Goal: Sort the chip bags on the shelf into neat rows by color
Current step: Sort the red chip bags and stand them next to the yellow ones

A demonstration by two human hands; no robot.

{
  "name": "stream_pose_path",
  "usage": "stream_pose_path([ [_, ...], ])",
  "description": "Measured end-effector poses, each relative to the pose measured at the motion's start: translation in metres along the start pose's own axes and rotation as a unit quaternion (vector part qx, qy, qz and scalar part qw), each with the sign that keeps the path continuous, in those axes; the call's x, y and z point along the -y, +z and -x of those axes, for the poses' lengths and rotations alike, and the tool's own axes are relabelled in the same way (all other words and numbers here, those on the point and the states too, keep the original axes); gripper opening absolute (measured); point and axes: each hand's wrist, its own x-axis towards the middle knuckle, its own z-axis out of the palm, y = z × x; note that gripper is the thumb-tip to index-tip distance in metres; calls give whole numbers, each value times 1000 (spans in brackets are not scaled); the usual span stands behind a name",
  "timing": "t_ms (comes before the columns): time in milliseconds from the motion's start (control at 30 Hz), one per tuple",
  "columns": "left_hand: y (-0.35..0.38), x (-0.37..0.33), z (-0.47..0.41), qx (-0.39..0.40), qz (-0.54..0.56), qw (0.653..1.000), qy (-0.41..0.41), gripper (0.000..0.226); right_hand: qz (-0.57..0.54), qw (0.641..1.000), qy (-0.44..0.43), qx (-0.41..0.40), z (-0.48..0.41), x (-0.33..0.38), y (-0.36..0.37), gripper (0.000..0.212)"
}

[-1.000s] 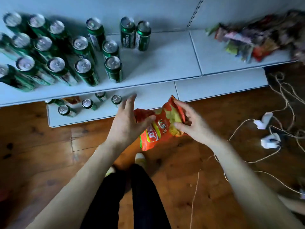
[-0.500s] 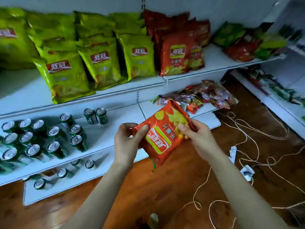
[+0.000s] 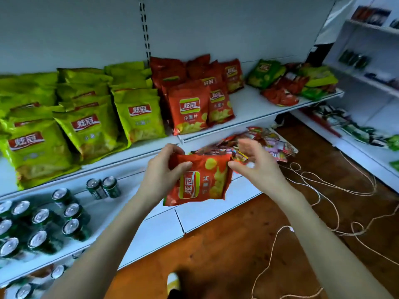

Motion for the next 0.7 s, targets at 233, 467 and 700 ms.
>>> stream_pose_path([
  [233,45,-26,-95,97,-48,984,141,22,119,973,-48,194,-79,-18,-12,51],
  [467,106,-53,-166,106,-20,980,168,53,29,991,-7,128,-132,-70,-55,26],
  [700,161,-62,-220,-16,-20,992,122,96,-94,994,44,17,-195,-137,-93,19],
])
